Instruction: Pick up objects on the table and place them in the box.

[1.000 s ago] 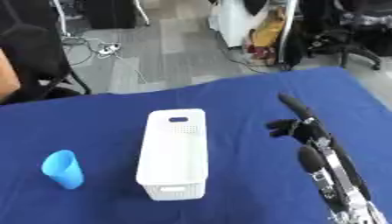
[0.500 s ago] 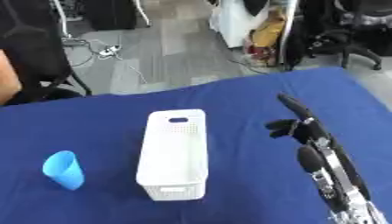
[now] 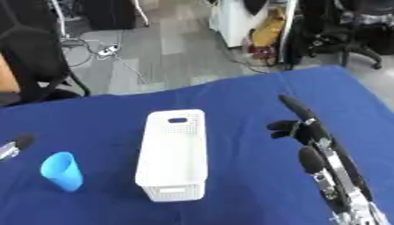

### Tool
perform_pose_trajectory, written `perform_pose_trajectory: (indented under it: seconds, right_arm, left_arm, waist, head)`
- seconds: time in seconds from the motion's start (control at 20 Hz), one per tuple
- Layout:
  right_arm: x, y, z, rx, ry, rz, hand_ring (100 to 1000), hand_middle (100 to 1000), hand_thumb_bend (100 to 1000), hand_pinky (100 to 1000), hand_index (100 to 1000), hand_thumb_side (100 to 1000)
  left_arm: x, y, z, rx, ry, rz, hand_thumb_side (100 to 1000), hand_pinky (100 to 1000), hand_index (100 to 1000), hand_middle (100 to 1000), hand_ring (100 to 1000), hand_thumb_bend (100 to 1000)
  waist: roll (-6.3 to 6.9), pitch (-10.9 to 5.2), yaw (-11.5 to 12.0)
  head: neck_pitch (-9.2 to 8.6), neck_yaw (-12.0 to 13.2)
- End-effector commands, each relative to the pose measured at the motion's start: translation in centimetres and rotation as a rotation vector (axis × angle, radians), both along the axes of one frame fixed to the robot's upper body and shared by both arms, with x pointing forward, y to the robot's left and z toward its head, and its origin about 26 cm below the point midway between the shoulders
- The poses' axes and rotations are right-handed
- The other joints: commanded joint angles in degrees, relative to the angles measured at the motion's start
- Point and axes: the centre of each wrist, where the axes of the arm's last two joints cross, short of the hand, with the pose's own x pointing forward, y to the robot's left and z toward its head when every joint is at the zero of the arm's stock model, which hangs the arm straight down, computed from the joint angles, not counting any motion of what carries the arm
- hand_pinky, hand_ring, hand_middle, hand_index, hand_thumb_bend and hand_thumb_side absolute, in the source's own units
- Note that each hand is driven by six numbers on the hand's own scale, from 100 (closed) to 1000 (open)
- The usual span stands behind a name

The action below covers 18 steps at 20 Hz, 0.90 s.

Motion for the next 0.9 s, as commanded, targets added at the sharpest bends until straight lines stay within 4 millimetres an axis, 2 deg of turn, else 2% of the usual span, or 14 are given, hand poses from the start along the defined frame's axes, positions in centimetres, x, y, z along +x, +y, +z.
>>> perform_pose_trajectory:
  seconds: [0.05, 0.2, 0.25, 0.3, 0.45, 0.9]
  right_arm:
    - [0.0, -0.1, 0.9, -0.013, -0.032, 0.005, 734, 986, 520, 672, 1000, 1000]
    - [0.0, -0.1, 0.9, -0.012, -0.033, 0.006, 734, 986, 521, 673, 1000, 1000]
    - [0.0, -0.1, 0.9, -0.011, -0.033, 0.007, 734, 986, 521, 673, 1000, 1000]
    - [0.0, 0.0, 0.9, -0.011, -0.033, 0.008, 734, 985, 521, 673, 1000, 1000]
    - [0.0, -0.1, 0.9, -0.008, -0.033, 0.007, 734, 985, 521, 673, 1000, 1000]
    - [0.0, -0.1, 0.9, -0.009, -0.033, 0.009, 734, 985, 521, 673, 1000, 1000]
  left_arm:
    - [0.2, 0.0, -1.1, 0.06, 0.035, -0.007, 944, 908, 1000, 969, 943, 1000]
    - [0.4, -0.1, -3.0, 0.056, 0.079, 0.001, 941, 903, 1000, 967, 940, 1000]
    - [0.5, -0.2, -3.7, 0.054, 0.092, 0.005, 992, 904, 1000, 967, 940, 1000]
    - [0.6, -0.3, -4.3, 0.054, 0.102, 0.007, 941, 903, 1000, 967, 940, 1000]
    - [0.8, -0.5, -5.4, 0.063, 0.116, 0.012, 940, 904, 1000, 966, 940, 1000]
    - [1.2, -0.8, -5.7, 0.072, 0.072, 0.023, 940, 902, 1000, 964, 939, 1000]
  waist:
    - [-0.19, -0.38, -0.09]
    - [-0.27, -0.4, -0.06]
    - [-0.31, -0.42, -0.05]
    - [-0.35, -0.43, -0.04]
    - [-0.45, -0.45, 0.0]
    - [-0.47, -0.41, 0.04]
  head:
    - [-0.34, 0.12]
    - [-0.35, 0.21]
    - [-0.41, 0.15]
    - [-0.47, 0.07]
    - [-0.55, 0.22]
    - [-0.55, 0.33]
